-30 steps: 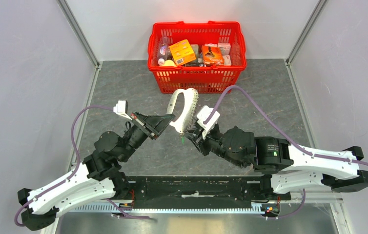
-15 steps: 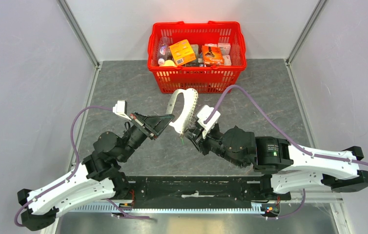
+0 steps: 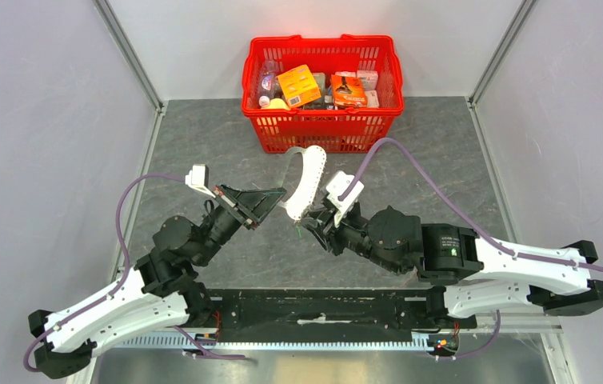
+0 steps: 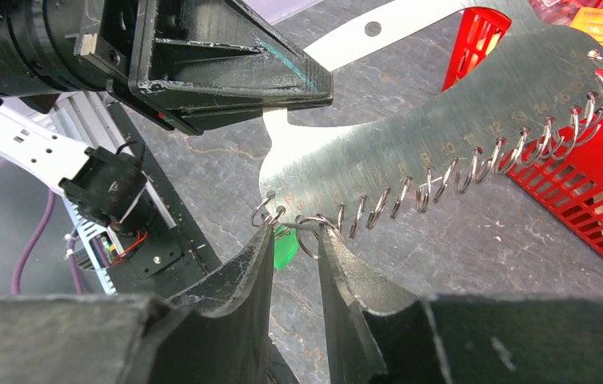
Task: Put the keys on the keyring
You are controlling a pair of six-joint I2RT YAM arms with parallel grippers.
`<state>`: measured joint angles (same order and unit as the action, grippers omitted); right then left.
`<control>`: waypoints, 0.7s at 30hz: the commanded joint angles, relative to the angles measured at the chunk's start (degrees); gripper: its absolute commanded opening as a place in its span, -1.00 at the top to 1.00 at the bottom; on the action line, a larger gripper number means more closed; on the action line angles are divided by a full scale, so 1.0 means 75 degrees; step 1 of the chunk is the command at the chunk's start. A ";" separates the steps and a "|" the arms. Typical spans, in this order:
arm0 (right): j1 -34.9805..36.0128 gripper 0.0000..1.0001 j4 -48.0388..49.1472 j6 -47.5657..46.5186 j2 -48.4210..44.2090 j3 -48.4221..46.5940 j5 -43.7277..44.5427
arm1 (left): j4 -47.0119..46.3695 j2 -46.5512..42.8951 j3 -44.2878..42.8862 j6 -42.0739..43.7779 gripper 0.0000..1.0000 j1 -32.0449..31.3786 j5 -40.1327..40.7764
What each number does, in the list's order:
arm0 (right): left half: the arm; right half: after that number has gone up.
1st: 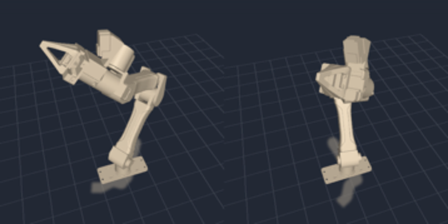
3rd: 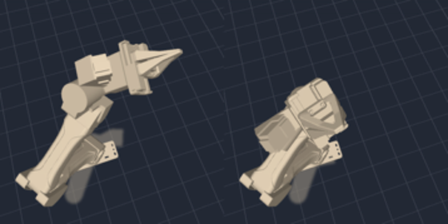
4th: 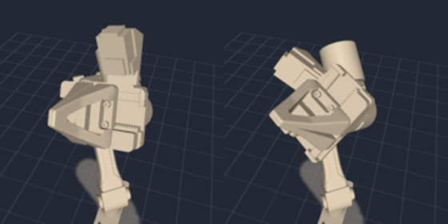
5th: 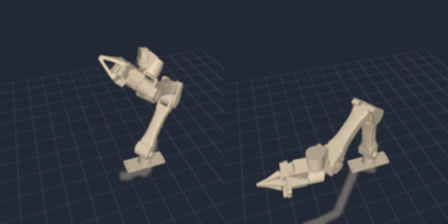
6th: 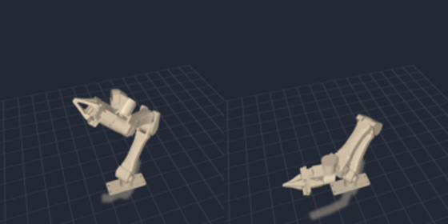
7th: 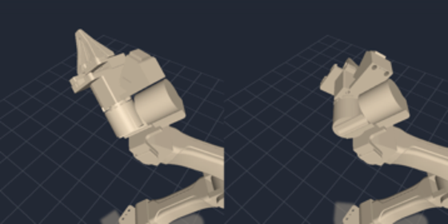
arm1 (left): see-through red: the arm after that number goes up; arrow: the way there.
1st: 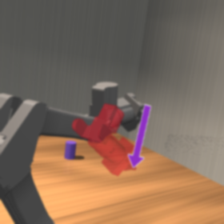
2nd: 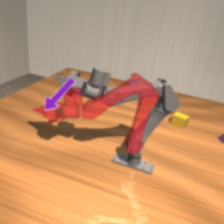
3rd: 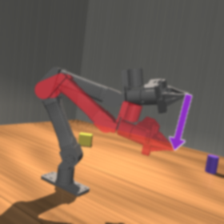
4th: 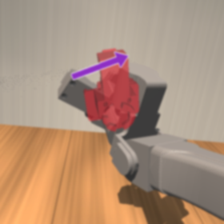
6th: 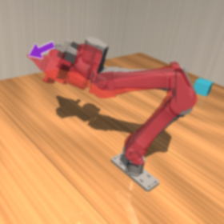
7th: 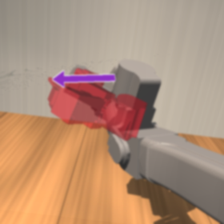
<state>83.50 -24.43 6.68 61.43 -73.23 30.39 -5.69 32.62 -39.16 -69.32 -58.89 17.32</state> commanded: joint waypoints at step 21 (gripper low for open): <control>-0.0013 0.13 -0.0052 0.1298 -0.0022 -0.0664 -0.0168 | -0.0446 -0.0059 -0.0205 -0.0238 0.95 -0.0053 -0.0370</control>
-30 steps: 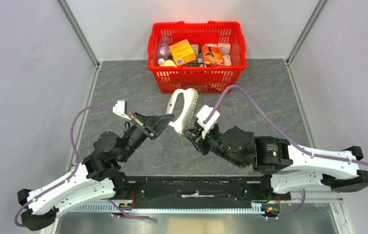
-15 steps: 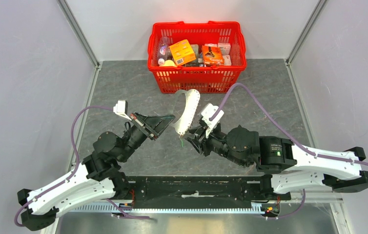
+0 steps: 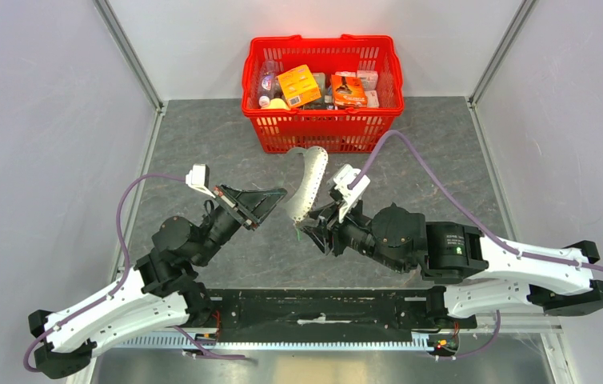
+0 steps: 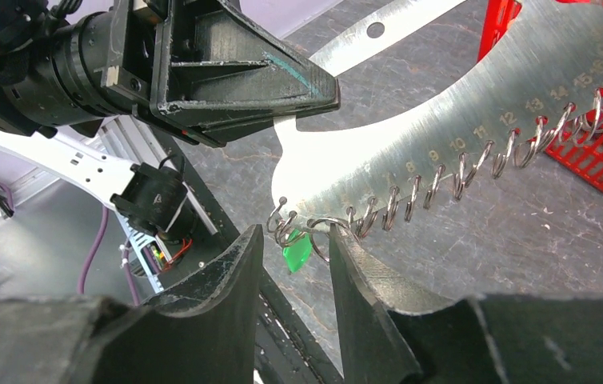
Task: Put the keys on the keyring
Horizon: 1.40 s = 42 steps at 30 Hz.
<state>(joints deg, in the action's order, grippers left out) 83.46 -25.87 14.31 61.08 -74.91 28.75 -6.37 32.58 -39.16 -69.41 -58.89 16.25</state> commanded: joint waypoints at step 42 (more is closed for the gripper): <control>-0.0007 0.12 -0.0933 0.2102 0.0158 -0.0964 -0.0852 | -0.0345 0.0251 -0.0263 -0.0171 0.95 -0.0057 0.0236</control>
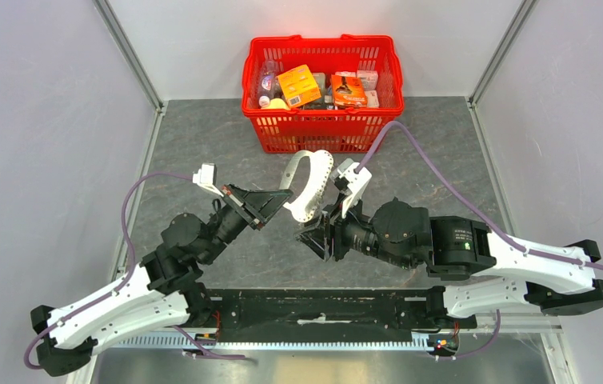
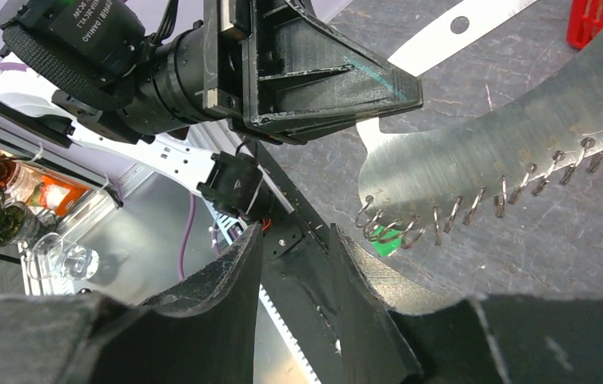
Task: Put the keys on the keyring
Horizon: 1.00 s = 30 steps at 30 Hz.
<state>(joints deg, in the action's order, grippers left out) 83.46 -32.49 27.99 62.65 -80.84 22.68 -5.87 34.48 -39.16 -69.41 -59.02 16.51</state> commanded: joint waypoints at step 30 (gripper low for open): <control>-0.0013 0.10 0.0204 0.0860 -0.0027 0.0395 0.0920 | -0.0369 -0.0195 -0.0152 -0.0221 0.95 -0.0040 0.0243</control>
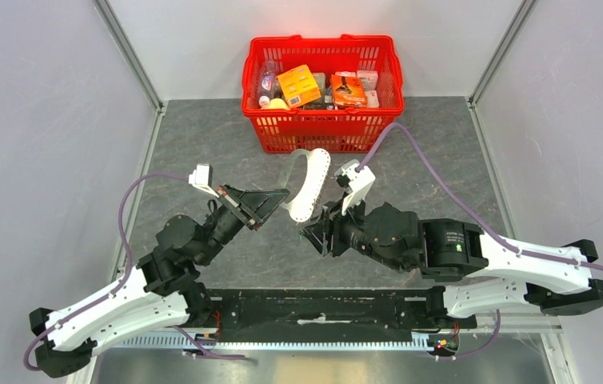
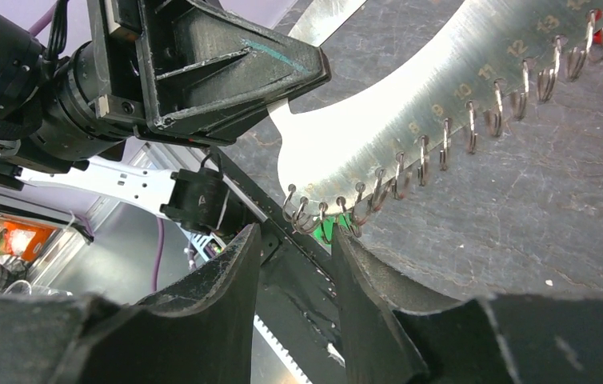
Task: Put the keys on the keyring
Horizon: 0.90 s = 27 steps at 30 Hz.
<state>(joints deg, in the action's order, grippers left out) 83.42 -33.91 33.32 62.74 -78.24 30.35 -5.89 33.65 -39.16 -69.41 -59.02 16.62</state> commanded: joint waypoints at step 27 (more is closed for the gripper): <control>-0.0013 -0.09 0.0619 0.0107 0.0072 -0.0502 -0.0690 | -0.0251 -0.0285 -0.0112 -0.0203 0.95 -0.0039 0.0271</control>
<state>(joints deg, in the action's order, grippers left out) 83.40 -31.57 34.70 63.72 -79.24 23.83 -5.76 32.14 -39.16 -69.41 -59.02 17.54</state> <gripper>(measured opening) 0.545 0.026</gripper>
